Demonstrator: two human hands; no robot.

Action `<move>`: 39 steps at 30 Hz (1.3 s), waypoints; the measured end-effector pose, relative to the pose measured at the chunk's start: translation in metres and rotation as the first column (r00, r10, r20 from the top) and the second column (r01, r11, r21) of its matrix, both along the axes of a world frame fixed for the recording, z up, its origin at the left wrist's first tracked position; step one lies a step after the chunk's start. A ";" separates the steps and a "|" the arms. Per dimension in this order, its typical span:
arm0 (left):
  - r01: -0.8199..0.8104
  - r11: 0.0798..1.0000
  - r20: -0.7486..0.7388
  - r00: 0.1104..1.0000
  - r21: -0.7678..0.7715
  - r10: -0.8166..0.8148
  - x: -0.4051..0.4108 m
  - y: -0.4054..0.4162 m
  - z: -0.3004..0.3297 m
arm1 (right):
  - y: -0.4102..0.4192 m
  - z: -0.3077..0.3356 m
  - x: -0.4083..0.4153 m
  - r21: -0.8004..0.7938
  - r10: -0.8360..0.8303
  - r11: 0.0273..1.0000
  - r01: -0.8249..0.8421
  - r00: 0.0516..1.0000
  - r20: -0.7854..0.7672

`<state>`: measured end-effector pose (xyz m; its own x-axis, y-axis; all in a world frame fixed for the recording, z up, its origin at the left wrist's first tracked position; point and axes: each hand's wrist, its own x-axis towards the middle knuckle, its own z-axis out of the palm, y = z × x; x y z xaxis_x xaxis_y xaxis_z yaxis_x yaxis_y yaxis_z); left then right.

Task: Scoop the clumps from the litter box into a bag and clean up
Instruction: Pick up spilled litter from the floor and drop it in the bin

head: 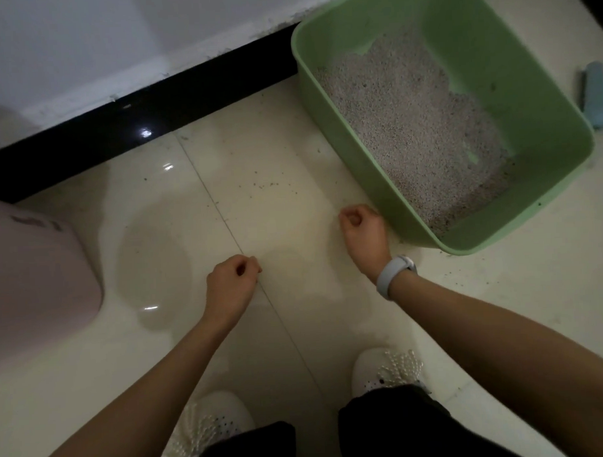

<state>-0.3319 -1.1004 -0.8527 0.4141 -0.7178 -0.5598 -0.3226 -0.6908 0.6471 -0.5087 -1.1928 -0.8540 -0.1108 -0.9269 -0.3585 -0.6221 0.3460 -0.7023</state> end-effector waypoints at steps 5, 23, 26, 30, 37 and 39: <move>0.010 0.998 0.072 0.997 -0.063 -0.005 0.011 0.000 0.001 | -0.021 -0.019 0.008 0.026 -0.099 0.995 0.100 0.995 -0.030; 0.400 0.864 0.244 0.910 -0.307 -0.334 -0.018 -0.069 -0.023 | -0.026 -0.003 0.013 0.512 -0.545 0.826 0.235 0.565 0.620; 0.411 0.848 0.247 0.907 -0.334 -0.342 -0.024 -0.074 -0.028 | -0.027 0.000 0.011 0.562 -0.611 0.788 0.251 0.427 0.666; 0.430 0.824 0.236 0.901 -0.369 -0.364 -0.032 -0.080 -0.032 | -0.025 -0.009 0.003 0.445 -0.617 0.787 0.427 0.563 0.550; 0.560 0.753 0.259 0.828 -0.346 -0.497 -0.052 -0.091 -0.037 | -0.017 -0.014 0.001 0.221 -0.416 0.907 0.359 0.847 0.330; 0.603 0.725 0.304 0.797 -0.334 -0.523 -0.054 -0.091 -0.042 | -0.018 -0.016 0.001 0.213 -0.424 0.903 0.373 0.854 0.303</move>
